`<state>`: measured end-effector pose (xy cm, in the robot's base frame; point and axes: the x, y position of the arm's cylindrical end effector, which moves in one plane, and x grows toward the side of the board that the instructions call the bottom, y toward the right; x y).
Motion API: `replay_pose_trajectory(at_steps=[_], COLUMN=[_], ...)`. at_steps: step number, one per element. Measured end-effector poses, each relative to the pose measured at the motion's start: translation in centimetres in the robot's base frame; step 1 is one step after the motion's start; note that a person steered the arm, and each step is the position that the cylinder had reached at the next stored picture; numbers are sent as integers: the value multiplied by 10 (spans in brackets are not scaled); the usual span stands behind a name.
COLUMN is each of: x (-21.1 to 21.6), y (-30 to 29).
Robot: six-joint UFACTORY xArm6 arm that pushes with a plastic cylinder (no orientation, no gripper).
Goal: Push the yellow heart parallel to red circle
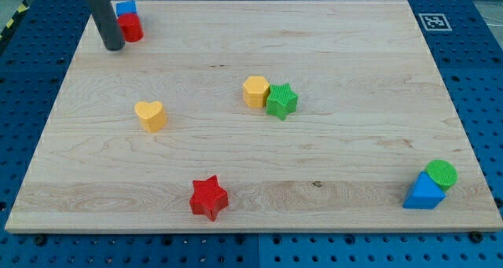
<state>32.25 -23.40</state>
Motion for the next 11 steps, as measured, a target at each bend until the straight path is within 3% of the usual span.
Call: replay_pose_trajectory(at_steps=[3, 6, 7, 8, 11], x=[-4, 180, 218, 209, 94], y=[25, 27, 57, 98, 89])
